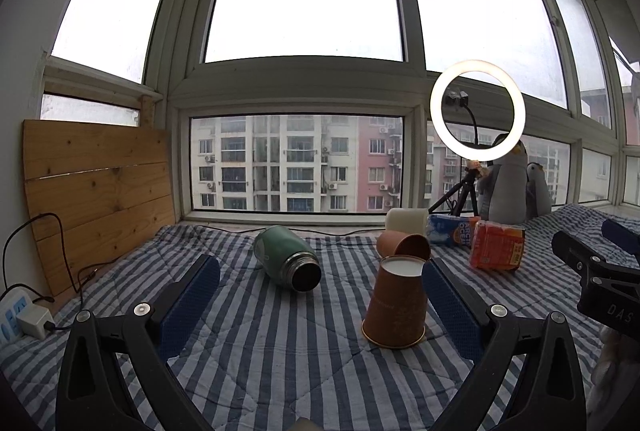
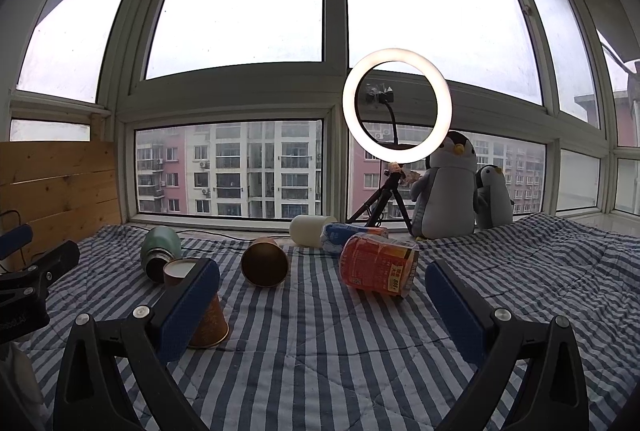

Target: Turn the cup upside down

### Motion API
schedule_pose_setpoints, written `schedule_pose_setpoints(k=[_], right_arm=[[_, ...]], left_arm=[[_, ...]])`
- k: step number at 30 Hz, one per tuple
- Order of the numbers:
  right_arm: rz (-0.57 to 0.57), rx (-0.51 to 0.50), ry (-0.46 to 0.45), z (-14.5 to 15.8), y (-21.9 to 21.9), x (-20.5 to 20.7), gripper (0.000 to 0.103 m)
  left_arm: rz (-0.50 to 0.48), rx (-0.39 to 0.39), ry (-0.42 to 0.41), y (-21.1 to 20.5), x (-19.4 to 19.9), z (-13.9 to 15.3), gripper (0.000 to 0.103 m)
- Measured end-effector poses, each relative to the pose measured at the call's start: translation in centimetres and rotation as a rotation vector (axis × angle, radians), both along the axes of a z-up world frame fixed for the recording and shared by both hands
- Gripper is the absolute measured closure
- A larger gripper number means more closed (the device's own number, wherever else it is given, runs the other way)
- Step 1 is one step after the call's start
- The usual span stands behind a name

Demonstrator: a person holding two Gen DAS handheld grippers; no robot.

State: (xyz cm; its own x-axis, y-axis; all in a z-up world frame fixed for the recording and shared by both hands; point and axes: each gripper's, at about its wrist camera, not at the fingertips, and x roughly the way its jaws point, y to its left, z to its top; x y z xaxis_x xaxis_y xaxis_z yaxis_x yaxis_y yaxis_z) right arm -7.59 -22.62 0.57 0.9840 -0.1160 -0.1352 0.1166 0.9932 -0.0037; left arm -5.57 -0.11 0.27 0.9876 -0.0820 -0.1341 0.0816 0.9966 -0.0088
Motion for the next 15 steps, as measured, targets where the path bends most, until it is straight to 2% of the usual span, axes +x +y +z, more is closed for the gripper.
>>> schedule_pose_setpoints(k=[15], right_arm=[[-0.007,0.008,-0.002,0.03,-0.25,0.02,0.001]], left_arm=[[0.002,0.010,0.008,-0.10,-0.08,-0.16,0.001]])
